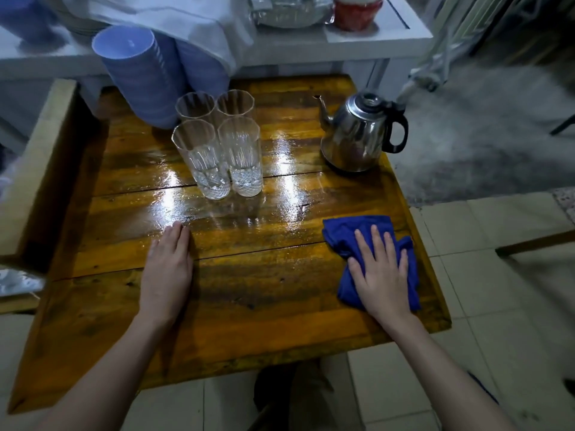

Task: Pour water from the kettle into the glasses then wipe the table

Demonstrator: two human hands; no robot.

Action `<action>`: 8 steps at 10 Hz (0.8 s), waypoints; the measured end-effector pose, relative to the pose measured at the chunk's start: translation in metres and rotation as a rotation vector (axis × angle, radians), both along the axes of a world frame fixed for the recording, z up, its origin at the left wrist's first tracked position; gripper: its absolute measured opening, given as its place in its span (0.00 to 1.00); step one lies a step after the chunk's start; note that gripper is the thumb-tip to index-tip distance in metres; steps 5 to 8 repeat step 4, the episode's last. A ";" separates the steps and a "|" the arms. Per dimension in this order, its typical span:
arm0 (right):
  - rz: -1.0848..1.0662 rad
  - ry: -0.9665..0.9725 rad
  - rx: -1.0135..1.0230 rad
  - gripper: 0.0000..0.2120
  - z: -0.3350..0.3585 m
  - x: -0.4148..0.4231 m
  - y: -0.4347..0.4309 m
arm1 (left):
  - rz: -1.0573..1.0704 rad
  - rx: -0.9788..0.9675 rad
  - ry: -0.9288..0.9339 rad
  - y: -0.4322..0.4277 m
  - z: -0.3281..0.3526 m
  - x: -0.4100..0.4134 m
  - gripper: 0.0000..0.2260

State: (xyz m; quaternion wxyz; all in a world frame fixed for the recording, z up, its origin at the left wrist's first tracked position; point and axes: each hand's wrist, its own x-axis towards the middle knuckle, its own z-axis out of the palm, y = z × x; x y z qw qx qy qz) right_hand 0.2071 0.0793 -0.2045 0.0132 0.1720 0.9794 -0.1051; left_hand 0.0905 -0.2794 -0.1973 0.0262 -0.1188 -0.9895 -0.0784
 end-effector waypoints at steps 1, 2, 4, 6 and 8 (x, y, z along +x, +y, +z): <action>0.033 -0.029 0.013 0.32 0.002 -0.003 0.000 | 0.017 -0.023 0.010 0.002 0.001 0.000 0.21; 0.040 -0.051 0.017 0.32 0.002 -0.003 -0.001 | 0.025 -0.048 0.010 0.005 0.000 0.002 0.21; 0.091 -0.069 0.170 0.31 0.030 -0.016 -0.007 | 0.083 -0.034 -0.108 0.011 0.020 0.001 0.21; 0.091 -0.069 0.170 0.31 0.030 -0.016 -0.007 | 0.083 -0.034 -0.108 0.011 0.020 0.001 0.21; 0.091 -0.069 0.170 0.31 0.030 -0.016 -0.007 | 0.083 -0.034 -0.108 0.011 0.020 0.001 0.21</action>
